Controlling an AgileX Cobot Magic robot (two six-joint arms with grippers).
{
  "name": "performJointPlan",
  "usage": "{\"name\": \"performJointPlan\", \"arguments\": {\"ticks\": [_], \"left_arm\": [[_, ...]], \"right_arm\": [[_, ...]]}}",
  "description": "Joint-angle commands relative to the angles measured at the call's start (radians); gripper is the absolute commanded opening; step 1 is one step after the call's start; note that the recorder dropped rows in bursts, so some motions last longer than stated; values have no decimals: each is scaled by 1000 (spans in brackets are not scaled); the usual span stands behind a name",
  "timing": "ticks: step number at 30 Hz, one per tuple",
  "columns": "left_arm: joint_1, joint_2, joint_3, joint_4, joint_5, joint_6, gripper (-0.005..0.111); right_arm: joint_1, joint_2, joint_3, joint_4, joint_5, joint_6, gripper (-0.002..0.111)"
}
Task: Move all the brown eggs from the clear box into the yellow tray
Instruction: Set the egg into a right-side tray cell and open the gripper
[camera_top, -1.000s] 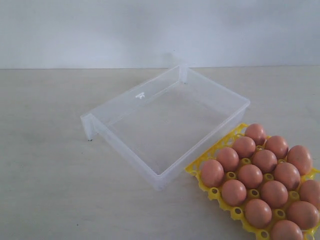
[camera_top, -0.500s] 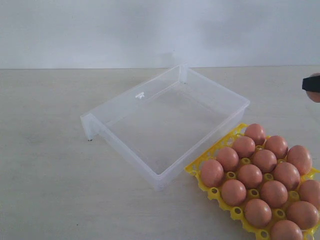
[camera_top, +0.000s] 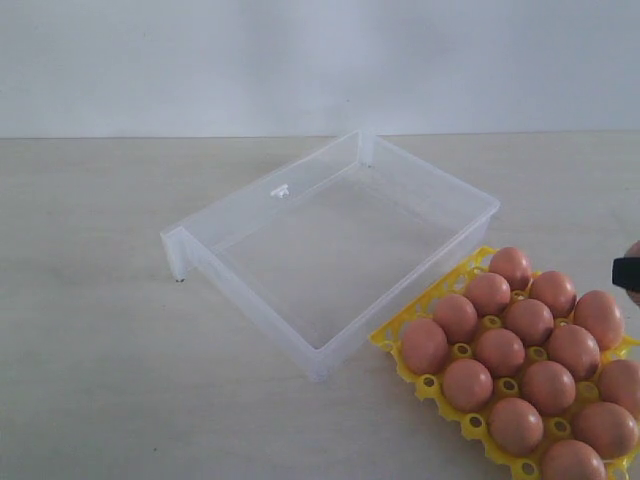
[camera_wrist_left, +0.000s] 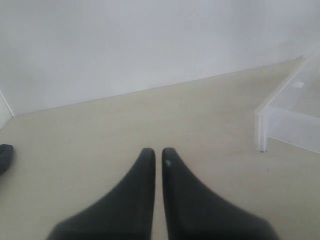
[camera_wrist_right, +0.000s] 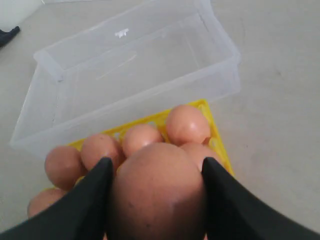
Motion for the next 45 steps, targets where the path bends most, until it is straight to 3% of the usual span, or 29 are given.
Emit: {"name": "performJointPlan", "arguments": {"ticks": [1, 9, 26, 28, 34, 45], "left_arm": [[-3, -3, -3, -5, -7, -3, 4], [-3, -3, -3, -5, -7, -3, 4], [-3, -3, -3, -5, -7, -3, 4], [-3, -3, -3, -5, -7, -3, 4], [-3, -3, -3, -5, -7, -3, 4], [-3, -3, -3, -5, -7, -3, 4]], "right_arm": [[-2, -8, 73, 4, 121, -8, 0], [-2, -8, 136, 4, 345, -20, 0], [-2, -8, 136, 67, 358, -71, 2], [-2, -8, 136, 85, 356, -71, 8], [-2, -8, 136, 99, 356, -71, 40], [-2, -8, 136, 159, 322, -37, 65]]}}
